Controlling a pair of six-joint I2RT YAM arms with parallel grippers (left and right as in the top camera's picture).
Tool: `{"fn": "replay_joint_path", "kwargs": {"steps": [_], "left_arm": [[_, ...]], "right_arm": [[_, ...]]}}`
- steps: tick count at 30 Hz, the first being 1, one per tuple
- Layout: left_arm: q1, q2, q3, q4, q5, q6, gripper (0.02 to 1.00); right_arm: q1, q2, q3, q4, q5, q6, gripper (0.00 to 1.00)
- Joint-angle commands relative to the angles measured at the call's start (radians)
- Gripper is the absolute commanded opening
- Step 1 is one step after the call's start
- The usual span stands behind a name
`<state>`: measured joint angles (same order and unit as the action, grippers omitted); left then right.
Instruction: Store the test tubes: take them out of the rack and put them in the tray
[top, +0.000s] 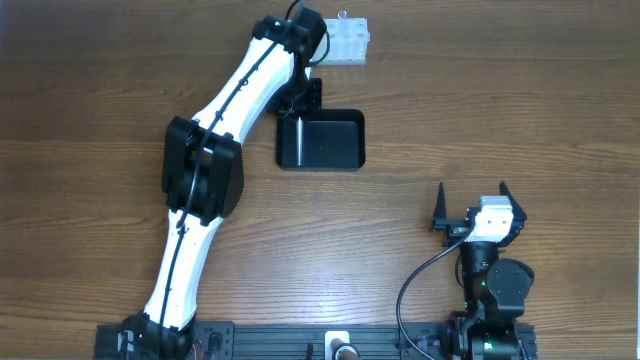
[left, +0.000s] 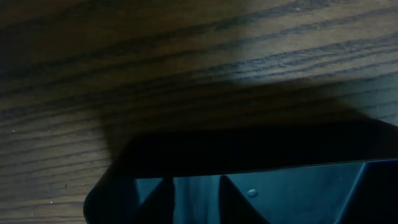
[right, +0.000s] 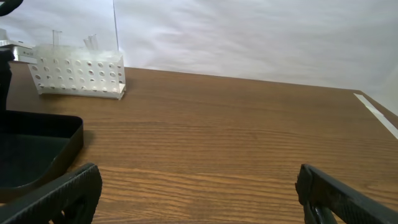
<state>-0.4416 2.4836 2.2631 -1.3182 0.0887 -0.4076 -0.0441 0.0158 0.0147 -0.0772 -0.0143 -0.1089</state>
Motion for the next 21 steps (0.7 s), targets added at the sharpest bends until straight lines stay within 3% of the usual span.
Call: {"fn": "replay_joint_path", "kwargs": {"steps": [1,15,21], "left_arm": [[0.000,0.016,0.021,0.011,-0.011,0.010,0.270],[-0.006,0.006,0.194,-0.099,-0.011,0.010,0.270],[-0.006,-0.025,0.351,-0.053,-0.038,0.010,0.395]], "right_arm": [[0.006,-0.011,-0.009,0.002,-0.011,0.003,0.991],[0.006,-0.011,-0.009,0.002,-0.011,0.003,0.991],[0.006,-0.011,-0.009,0.002,-0.011,0.003,0.993]]}}
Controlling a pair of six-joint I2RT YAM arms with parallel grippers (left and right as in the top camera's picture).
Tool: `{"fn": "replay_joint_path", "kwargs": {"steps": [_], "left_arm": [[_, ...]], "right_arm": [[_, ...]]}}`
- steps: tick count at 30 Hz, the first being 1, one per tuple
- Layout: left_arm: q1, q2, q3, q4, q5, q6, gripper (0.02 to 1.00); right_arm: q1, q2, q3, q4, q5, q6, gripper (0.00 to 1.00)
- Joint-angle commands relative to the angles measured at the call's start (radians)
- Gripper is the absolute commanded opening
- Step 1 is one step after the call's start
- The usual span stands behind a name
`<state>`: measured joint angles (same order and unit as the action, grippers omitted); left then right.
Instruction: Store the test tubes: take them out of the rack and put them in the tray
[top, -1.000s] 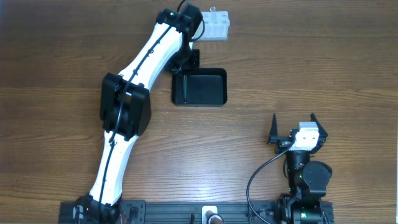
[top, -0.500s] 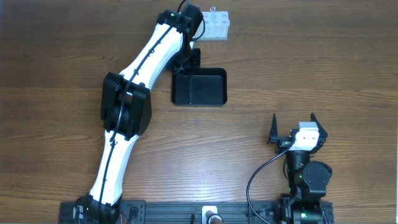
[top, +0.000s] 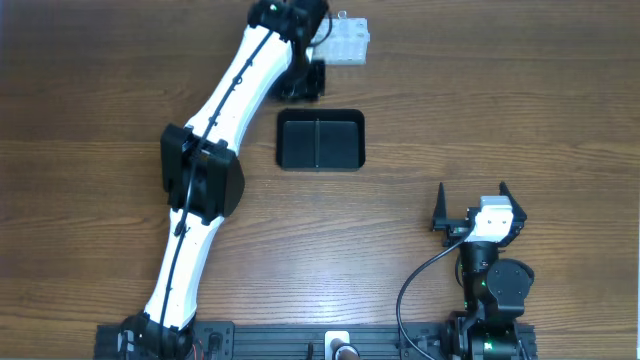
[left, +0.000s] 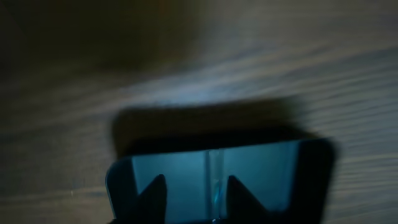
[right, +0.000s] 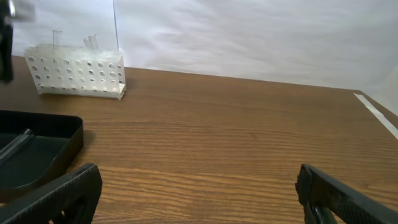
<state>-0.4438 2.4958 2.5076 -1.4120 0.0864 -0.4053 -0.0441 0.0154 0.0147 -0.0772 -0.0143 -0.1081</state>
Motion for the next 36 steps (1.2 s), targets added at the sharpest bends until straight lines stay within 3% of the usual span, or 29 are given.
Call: {"fn": "replay_joint_path", "kwargs": {"steps": [1,4,9,14,24,36], "left_arm": [[-0.004,-0.042,0.122,0.066,-0.053,0.008,0.439],[-0.004,-0.048,0.144,0.136,-0.103,0.008,0.630],[-0.004,-0.048,0.144,0.224,-0.187,0.008,0.748],[0.003,-0.045,0.144,0.283,-0.268,0.009,0.752],[0.017,0.013,0.144,0.463,-0.281,0.157,0.766],[0.050,0.087,0.144,0.571,-0.300,0.163,0.766]], "right_arm": [[0.006,-0.011,-0.009,0.002,-0.011,0.002,0.993],[0.006,-0.011,-0.009,0.002,-0.011,0.002,0.993],[0.006,-0.011,-0.009,0.002,-0.011,0.002,0.993],[0.006,-0.011,-0.009,0.002,-0.011,0.002,0.991],[0.006,-0.011,-0.009,0.002,-0.011,0.002,0.991],[0.006,-0.011,-0.009,0.002,-0.011,0.002,0.991]]}}
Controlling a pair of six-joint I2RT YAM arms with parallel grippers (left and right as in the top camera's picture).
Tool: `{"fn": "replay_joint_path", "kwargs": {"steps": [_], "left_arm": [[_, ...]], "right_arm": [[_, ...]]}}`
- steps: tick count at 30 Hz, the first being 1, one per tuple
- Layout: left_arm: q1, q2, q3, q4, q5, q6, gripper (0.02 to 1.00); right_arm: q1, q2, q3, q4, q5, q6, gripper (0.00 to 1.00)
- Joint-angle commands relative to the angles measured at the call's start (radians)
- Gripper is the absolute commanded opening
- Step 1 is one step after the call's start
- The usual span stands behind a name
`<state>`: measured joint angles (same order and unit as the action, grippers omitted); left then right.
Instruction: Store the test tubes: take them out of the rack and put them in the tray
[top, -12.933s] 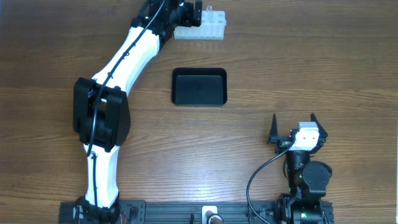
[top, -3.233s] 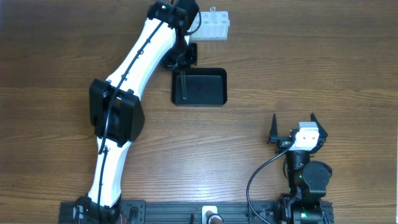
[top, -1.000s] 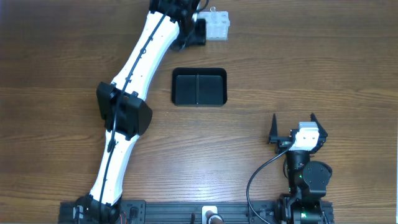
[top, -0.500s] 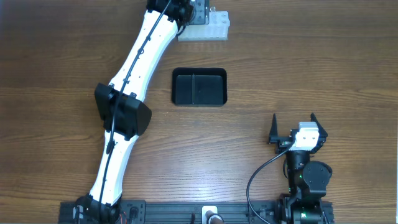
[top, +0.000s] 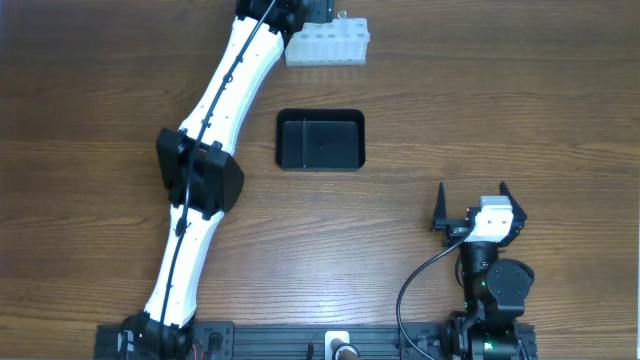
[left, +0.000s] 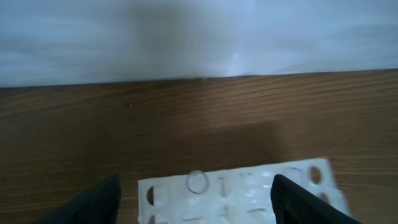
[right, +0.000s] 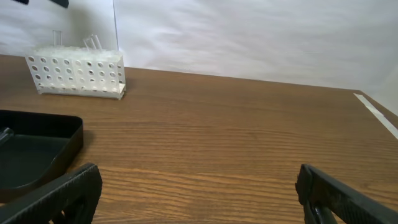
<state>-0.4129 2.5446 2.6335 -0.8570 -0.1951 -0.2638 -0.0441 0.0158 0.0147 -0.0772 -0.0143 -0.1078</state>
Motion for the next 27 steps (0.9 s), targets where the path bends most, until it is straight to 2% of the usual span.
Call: {"fn": "replay_joint_path", "kwargs": {"steps": [1,18,25,27], "left_arm": [[0.021,0.042,0.018,0.021,-0.019,0.021,0.761],[0.024,0.105,0.018,0.052,0.045,0.022,0.746],[0.025,0.106,0.018,0.054,0.045,0.026,0.698],[0.025,0.106,0.018,0.054,0.045,0.026,0.658]], "right_arm": [[0.006,-0.011,-0.009,0.002,-0.011,0.002,0.993],[0.006,-0.011,-0.009,0.002,-0.011,0.002,0.993],[0.006,-0.011,-0.009,0.002,-0.011,0.002,0.993],[0.006,-0.011,-0.009,0.002,-0.011,0.002,0.991]]}}
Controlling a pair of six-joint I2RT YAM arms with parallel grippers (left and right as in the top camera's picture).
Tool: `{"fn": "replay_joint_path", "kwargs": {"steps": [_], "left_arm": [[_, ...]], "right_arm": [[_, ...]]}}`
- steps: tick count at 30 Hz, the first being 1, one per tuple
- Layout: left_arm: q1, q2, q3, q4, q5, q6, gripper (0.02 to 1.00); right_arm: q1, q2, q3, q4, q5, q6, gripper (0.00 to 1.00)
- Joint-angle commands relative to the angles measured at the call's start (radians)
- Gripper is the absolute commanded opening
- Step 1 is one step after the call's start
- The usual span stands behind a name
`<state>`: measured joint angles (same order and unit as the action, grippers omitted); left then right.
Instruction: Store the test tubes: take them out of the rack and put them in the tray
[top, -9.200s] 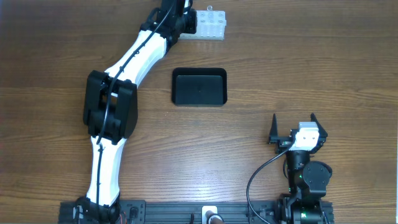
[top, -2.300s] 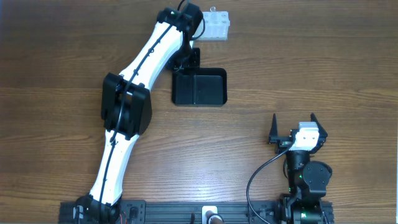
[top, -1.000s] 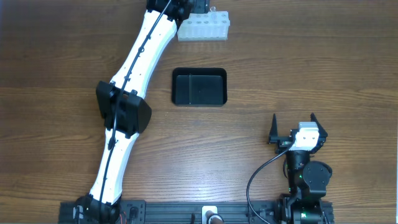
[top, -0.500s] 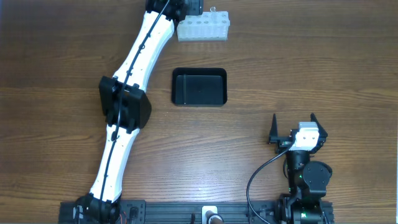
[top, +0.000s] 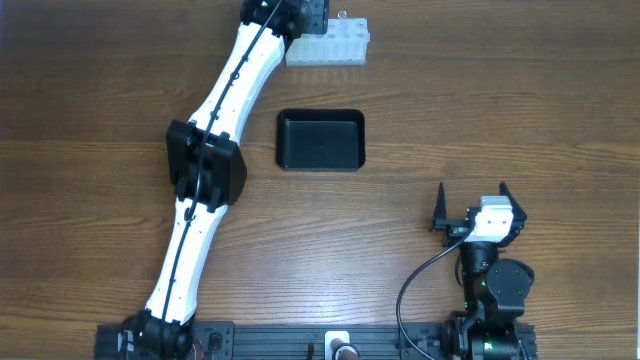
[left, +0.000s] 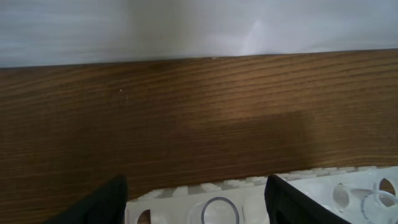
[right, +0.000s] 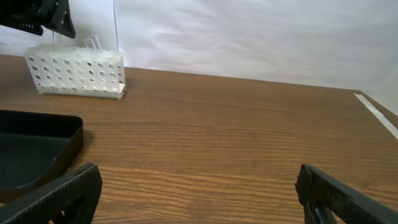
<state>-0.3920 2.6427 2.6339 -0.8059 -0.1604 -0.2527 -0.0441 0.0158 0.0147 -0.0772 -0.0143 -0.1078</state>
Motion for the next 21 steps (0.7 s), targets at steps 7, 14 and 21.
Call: {"fn": "replay_joint_path", "kwargs": {"steps": [7,14,21], "left_arm": [[0.004,0.010,0.018,0.003,0.010,0.014,0.555],[0.004,0.011,0.018,0.003,0.010,0.014,0.421],[0.004,0.017,0.018,0.006,0.010,0.014,0.419]], "right_arm": [[0.006,-0.011,-0.009,0.002,-0.011,0.002,0.991],[0.006,-0.011,-0.009,0.002,-0.011,0.002,0.993],[0.006,-0.011,-0.009,0.002,-0.011,0.002,0.993]]}}
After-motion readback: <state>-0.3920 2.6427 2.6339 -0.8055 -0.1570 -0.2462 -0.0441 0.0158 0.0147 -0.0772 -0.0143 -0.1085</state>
